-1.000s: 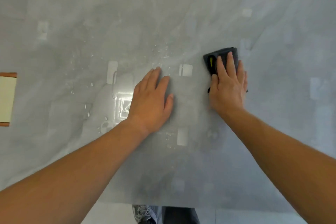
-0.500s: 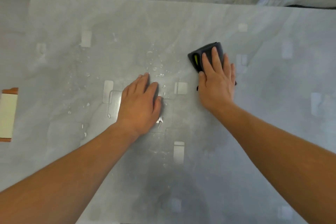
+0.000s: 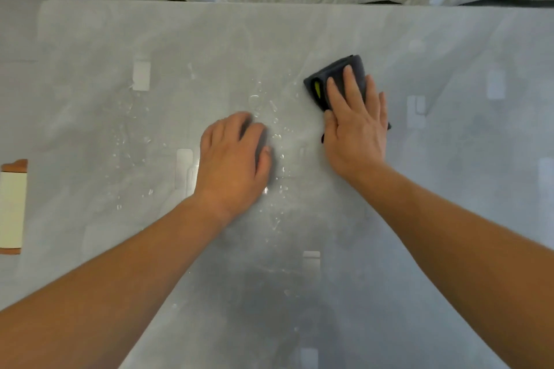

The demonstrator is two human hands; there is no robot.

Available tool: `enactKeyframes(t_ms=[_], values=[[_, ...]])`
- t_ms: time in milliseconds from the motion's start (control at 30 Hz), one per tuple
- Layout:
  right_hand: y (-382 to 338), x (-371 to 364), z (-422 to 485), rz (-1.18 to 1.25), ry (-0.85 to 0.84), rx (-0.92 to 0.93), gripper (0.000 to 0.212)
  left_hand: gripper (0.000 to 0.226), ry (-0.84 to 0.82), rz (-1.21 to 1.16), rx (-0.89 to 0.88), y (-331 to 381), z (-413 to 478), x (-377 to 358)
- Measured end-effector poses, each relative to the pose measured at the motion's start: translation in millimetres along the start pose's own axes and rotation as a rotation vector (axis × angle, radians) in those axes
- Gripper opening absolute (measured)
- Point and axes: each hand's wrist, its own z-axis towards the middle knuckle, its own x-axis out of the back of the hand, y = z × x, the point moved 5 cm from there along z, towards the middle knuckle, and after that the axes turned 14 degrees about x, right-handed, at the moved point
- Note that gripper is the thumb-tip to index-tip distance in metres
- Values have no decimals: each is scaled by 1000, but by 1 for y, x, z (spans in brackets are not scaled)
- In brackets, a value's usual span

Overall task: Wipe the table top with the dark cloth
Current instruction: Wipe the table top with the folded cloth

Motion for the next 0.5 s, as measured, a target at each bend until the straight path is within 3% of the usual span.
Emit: enactKeyframes(t_ms=[133,233,433,500], values=[[-23,-10,-39,-45,-102,235,52,50,-48,73,2,-4,31,1],[-11,-4,-24,-52,-141,286,53,62,-86,161,68,-15,48,1],[28,14,84,1,-6,-58,52,58,-73,160,51,-18,54,4],[19,12,91,11,15,-91,53,56,-66,156,38,-21,55,5]])
